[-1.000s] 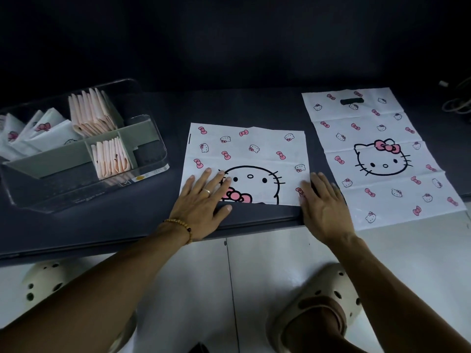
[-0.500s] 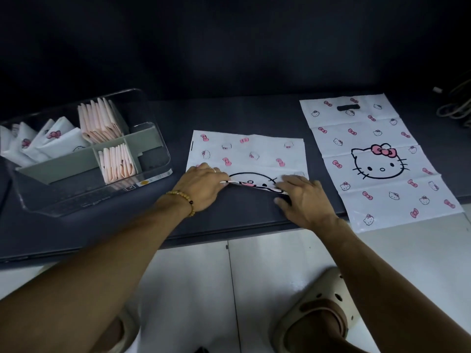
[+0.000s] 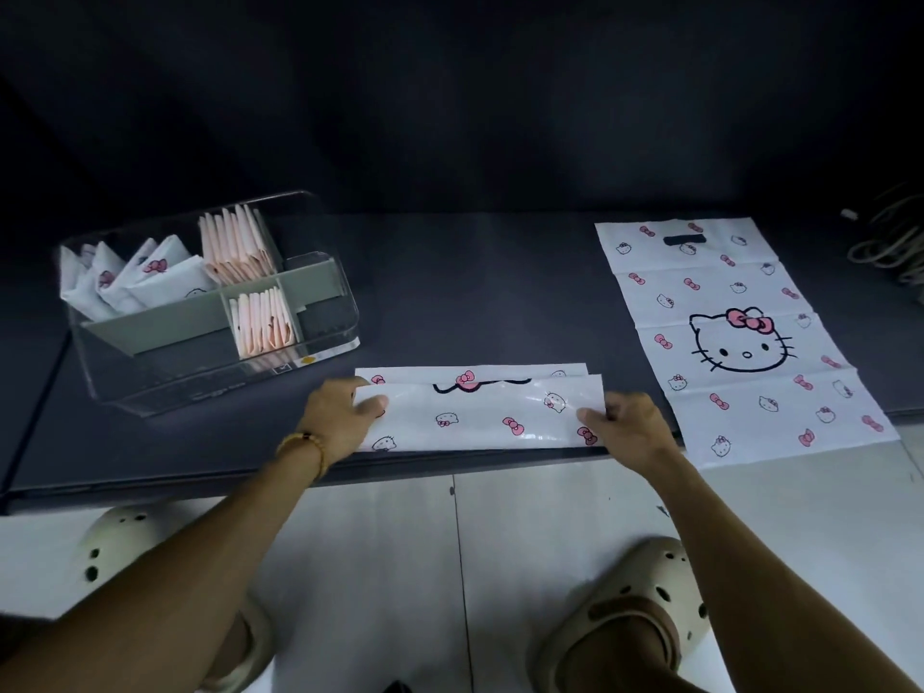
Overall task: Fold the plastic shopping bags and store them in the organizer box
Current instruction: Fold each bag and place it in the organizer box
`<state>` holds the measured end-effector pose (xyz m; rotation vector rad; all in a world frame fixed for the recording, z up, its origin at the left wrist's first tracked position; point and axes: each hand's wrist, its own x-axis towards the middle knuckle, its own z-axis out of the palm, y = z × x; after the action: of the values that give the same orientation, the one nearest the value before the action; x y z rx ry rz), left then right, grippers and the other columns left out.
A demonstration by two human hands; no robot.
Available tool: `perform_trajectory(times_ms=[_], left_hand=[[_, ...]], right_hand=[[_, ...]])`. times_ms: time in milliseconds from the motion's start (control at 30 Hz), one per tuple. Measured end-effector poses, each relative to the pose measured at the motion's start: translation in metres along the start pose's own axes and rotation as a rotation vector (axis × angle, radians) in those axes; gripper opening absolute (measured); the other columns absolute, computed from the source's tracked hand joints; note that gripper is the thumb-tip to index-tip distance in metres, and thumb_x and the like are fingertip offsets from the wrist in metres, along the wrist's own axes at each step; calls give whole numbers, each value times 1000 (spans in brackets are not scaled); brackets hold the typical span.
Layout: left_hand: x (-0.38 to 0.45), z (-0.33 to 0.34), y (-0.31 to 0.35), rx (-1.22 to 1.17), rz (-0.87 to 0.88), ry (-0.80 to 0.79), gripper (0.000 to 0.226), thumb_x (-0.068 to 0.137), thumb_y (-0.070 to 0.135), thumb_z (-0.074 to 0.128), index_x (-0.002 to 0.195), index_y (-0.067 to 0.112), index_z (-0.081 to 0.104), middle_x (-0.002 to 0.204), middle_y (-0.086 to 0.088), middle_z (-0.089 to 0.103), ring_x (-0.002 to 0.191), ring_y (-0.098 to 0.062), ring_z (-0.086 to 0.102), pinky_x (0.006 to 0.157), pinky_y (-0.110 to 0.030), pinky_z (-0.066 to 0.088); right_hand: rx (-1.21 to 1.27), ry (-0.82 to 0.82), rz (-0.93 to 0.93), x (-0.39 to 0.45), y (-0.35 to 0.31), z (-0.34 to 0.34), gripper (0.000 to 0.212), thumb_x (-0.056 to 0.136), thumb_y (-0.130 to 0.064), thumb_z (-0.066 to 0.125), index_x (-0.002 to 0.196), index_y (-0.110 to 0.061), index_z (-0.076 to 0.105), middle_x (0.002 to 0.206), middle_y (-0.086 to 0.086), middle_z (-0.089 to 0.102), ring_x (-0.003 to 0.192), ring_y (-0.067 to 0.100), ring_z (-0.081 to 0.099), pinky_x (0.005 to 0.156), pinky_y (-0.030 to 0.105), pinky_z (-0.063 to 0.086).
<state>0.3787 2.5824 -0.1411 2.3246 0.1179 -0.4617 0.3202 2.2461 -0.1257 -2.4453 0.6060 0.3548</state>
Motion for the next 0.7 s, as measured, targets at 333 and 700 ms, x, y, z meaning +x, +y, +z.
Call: perform_trajectory(times_ms=[333,700], left_hand=[[10,13,11,354,-67,164,46,94,45,52,127,13,54,122,-19,61,111,-42,55,89,-48,48],[6,13,15,342,-77,396,35,83,46,67,94,19,49,87,-10,61,82,-37,62,59,-37,43]], right_hand=[[-130,161,51,16,-7,12,38,88,-34,62,74,1,61,68,17,60,65,32,51,61,29,33],[-192,64,71,32,-8,9,38,88,-42,59,65,-16,45,73,5,53,78,30,49,70,30,34]])
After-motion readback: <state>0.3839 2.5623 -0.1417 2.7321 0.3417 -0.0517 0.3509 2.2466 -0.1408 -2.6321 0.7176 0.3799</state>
